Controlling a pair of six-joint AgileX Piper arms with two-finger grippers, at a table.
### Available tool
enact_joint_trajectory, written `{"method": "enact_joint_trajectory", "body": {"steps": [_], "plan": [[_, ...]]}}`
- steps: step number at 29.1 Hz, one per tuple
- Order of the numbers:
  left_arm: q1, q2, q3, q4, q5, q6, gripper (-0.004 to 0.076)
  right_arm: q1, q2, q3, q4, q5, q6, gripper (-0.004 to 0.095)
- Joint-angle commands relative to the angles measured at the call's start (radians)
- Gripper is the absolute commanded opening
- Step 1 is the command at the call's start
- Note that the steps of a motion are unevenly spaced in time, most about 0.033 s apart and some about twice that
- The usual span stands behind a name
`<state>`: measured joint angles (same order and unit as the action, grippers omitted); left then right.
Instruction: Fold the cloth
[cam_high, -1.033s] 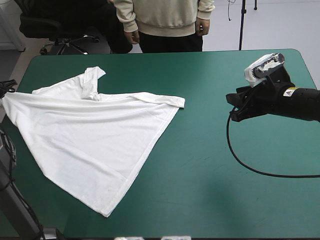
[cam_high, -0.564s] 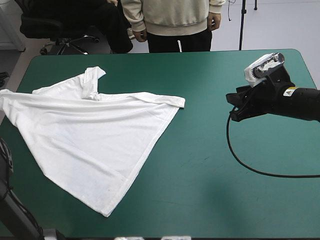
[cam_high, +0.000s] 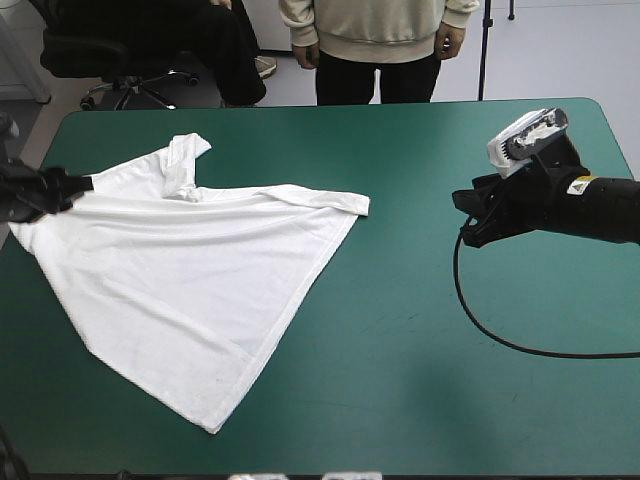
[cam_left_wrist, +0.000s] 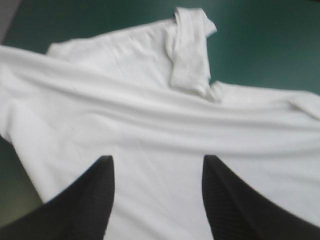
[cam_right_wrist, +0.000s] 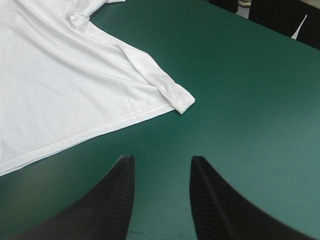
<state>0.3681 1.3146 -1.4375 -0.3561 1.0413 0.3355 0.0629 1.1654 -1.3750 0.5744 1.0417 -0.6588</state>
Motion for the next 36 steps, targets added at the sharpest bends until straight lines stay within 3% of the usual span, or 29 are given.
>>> {"method": "enact_joint_trajectory", "body": {"steps": [1,4,10,19,27,36], "plan": [[-0.042,-0.246,0.216,-0.025,-0.046,0.025,0.0384,-0.01,-0.034,-0.024,0.056,-0.042,-0.009,0.0347],[-0.089,-0.492,0.429,-0.032,-0.061,0.103,0.0384,-0.01,-0.036,-0.024,0.101,-0.042,-0.024,0.0347],[-0.211,-0.654,0.578,-0.03,0.017,0.109,0.0384,-0.01,-0.036,-0.024,0.139,-0.04,-0.039,0.0347],[-0.55,-0.517,0.592,0.045,0.106,0.144,0.0383,-0.01,-0.036,-0.024,0.13,-0.04,-0.039,0.0347],[-0.922,-0.35,0.592,0.194,0.116,-0.014,0.0384,-0.01,-0.036,-0.024,0.129,-0.041,-0.039,0.0347],[-1.039,-0.305,0.702,0.173,0.024,-0.241,0.0384,-0.01,-0.036,-0.024,0.129,-0.041,-0.035,0.0347]]}}
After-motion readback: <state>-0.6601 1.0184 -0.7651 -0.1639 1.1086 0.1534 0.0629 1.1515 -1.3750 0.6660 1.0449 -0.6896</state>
